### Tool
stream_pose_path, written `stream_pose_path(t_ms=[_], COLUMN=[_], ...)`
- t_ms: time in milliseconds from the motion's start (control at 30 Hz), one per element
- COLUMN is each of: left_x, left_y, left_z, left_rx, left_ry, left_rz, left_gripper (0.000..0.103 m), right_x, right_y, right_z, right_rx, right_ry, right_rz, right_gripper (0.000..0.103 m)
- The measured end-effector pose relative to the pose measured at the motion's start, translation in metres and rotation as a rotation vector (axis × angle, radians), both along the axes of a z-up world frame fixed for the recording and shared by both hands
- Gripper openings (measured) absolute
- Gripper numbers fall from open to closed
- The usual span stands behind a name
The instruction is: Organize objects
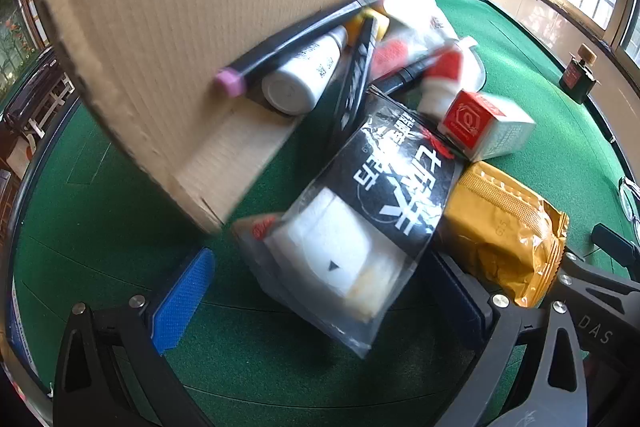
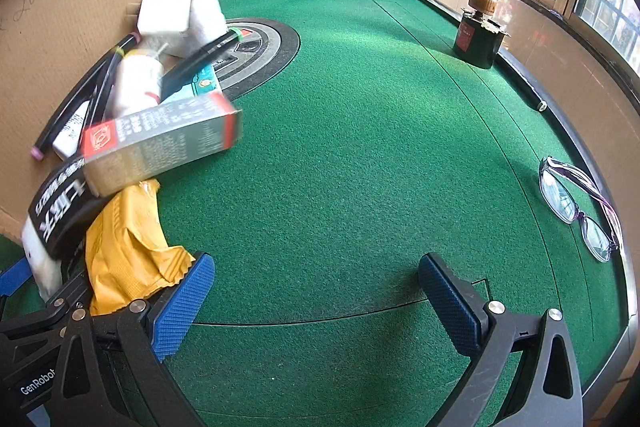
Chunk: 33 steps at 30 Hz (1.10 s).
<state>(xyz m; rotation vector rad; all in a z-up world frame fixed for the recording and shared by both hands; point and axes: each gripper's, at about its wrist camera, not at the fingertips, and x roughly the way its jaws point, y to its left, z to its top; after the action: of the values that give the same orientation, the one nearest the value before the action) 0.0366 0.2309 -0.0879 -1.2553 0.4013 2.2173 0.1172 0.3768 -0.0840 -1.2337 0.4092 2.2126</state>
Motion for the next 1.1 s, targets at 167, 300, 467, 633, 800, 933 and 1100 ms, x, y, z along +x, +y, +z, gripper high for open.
stream_pose_path(t_ms=[167,300,467,633,800,933,1100], left_x=[-0.0015,-0.0028,-0.0034,-0.0030,-0.0024,-0.0020,-0.0017], left_y=[-0.0017,-0.0036,-0.0052,-0.0050,-0.0043,-0.0039,-0.0037], left_z=[0.0035,0.0074,0.0102,0.0099,0.0092,0.0088,0.0084], left_rx=[-0.002,-0.003,-0.002,-0.002,-0.003,-0.003,-0.003], left_ry=[-0.001,-0.002,-0.001,-0.001,0.000,0.000,0.001], left_rz=[-0.002,-0.002,-0.002,-0.001,-0.001,0.000,0.000], left_gripper=[0.103,0.103,0.103,0.103,0.103,0.103,0.103], right_x=[-0.0003,-0.0003,-0.0009,-0.0009,-0.0009,-0.0011,-0.0011], right_y=[0.0003,0.0007,0.0002,0.0007,0.0007,0.0004,0.0004], right_z=[0.0003,0.0005,0.0009,0.0009,0.0010,0.0011,0.0012], right_rx=[-0.001,-0.001,-0.001,-0.001,-0.001,0.000,0.000], right_ry=[-0.001,-0.001,-0.001,-0.001,-0.001,-0.001,-0.001], right_rz=[0.000,0.001,0.001,0.001,0.001,0.001,0.001], right_gripper=[0.103,0.103,0.103,0.103,0.103,0.103,0.103])
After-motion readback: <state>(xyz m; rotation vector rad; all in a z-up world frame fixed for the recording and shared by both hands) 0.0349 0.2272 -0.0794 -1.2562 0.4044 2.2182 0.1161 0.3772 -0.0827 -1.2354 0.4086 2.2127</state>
